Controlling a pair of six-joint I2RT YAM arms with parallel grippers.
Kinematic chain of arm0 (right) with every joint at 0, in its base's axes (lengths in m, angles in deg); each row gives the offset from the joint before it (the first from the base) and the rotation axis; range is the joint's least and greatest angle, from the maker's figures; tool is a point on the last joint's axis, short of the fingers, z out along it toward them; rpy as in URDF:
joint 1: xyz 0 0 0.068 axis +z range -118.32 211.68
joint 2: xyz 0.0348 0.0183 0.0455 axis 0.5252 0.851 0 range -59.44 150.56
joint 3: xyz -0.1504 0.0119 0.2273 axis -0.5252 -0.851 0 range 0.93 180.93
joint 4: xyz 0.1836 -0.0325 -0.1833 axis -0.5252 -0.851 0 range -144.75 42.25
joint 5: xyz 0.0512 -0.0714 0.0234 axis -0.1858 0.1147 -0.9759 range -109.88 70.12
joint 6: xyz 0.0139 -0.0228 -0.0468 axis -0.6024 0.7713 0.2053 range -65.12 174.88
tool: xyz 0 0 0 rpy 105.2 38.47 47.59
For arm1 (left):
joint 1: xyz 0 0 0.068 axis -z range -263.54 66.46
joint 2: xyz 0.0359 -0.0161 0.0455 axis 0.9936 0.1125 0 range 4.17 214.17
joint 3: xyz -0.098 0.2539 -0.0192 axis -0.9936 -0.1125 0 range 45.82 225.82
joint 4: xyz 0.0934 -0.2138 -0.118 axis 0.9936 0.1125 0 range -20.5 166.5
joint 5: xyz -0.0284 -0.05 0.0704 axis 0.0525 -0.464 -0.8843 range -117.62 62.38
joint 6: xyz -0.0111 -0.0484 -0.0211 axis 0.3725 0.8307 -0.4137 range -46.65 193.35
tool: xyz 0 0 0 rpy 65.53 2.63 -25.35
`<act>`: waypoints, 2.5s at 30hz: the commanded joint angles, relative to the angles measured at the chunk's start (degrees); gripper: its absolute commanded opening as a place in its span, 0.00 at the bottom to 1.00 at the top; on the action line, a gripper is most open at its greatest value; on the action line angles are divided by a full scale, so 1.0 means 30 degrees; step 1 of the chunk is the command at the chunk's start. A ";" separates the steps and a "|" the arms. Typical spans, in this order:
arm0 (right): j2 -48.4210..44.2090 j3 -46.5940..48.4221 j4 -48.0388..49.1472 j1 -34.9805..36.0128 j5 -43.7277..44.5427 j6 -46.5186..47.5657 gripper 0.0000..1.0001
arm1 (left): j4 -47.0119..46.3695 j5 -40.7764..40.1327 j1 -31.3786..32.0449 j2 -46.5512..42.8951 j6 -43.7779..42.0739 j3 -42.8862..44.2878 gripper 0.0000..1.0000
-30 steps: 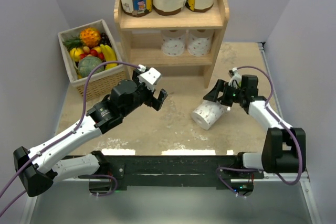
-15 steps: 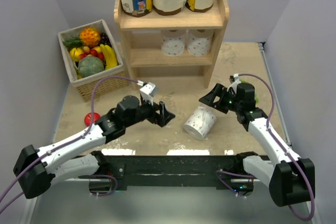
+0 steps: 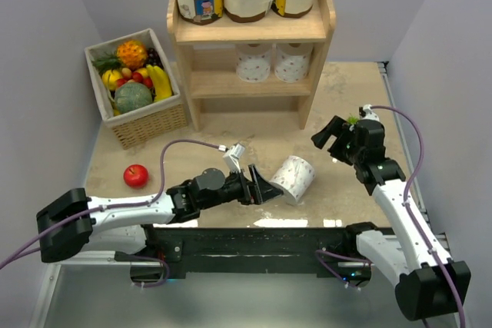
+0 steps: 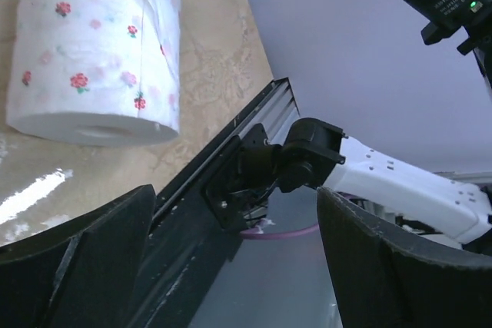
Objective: Place and organize the paper towels onto the shelf
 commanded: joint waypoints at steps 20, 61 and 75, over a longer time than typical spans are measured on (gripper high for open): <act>-0.2226 0.0976 -0.1412 -0.0098 0.2422 0.1108 0.93 | -0.6352 -0.3941 0.1698 0.7803 0.5103 0.1424 0.95; -0.3369 0.1241 -0.1383 -0.0098 0.2422 0.1080 0.93 | -0.6353 -0.5291 -0.0440 0.9121 0.0036 0.2830 0.79; -0.3633 0.1299 -0.1441 -0.0098 0.2538 0.1754 0.94 | -1.0365 -0.3094 -0.0352 1.0937 -0.2660 0.2186 0.71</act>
